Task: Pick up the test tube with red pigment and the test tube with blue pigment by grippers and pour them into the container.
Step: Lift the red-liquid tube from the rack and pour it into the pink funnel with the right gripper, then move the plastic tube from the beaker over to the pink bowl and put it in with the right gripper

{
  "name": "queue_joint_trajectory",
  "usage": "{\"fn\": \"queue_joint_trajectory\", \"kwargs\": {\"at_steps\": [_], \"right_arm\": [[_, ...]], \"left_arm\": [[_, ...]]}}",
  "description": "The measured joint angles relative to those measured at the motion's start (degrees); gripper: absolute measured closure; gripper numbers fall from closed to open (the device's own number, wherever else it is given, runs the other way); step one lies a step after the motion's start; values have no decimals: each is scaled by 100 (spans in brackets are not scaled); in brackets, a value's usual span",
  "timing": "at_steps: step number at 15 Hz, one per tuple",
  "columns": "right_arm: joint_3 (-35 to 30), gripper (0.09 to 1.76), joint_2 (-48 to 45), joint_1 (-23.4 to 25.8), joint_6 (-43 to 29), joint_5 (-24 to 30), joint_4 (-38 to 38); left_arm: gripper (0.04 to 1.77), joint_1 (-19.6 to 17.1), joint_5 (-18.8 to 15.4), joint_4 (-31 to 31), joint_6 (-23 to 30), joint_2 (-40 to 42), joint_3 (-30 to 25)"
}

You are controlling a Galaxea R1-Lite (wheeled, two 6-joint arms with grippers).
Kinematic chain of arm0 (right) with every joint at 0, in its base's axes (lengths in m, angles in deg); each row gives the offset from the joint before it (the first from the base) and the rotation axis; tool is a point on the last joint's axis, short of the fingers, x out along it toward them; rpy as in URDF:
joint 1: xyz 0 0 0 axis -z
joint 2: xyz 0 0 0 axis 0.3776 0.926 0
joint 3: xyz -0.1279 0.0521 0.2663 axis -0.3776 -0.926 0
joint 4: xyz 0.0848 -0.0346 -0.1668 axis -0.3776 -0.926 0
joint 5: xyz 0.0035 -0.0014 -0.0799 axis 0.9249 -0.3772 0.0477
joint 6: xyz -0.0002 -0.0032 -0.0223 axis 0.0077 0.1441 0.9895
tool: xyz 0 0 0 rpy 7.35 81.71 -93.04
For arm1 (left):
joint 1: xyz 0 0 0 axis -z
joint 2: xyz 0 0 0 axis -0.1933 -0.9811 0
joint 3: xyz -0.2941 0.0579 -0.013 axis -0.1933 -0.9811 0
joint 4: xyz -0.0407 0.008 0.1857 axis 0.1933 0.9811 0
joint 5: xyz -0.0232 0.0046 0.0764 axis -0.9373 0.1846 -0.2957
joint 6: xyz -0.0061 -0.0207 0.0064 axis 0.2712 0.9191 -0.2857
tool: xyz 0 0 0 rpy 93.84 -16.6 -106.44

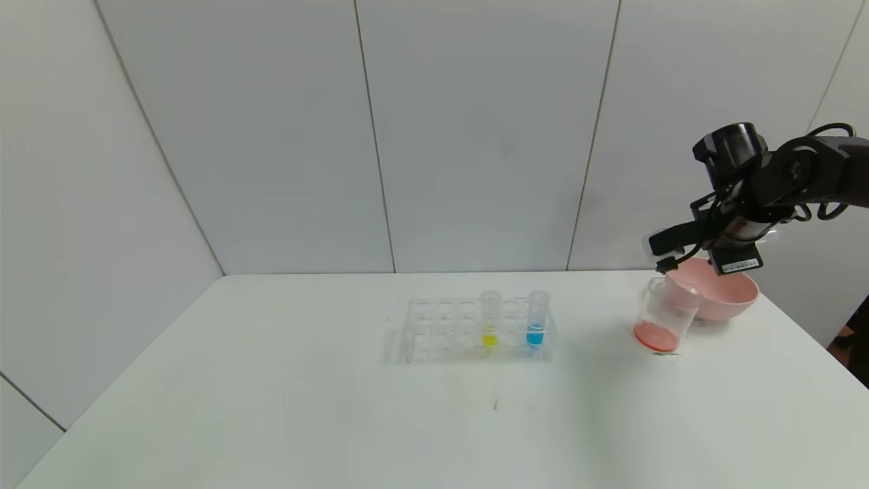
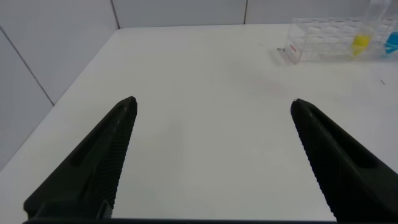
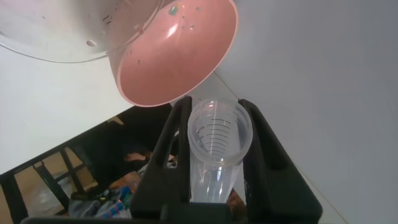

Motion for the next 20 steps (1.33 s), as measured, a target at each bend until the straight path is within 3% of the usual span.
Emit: {"fn": "queue_joint_trajectory", "kwargs": {"at_steps": [5, 8, 13, 17, 20], "right_arm": [[-2, 131, 0, -2, -71, 60, 48], [-11, 131, -39, 34, -318, 550, 48], [-162, 131, -315, 355, -1198, 2411, -9], [-557, 131, -675, 614, -2994, 4129, 61], [-959, 131, -979, 898, -3844, 4996, 369]], "left_arm": [[5, 0, 0, 0, 0, 0, 0], [5, 0, 0, 0, 0, 0, 0], [5, 0, 0, -2, 0, 0, 0], [5, 0, 0, 0, 0, 0, 0], [5, 0, 0, -2, 0, 0, 0]]}}
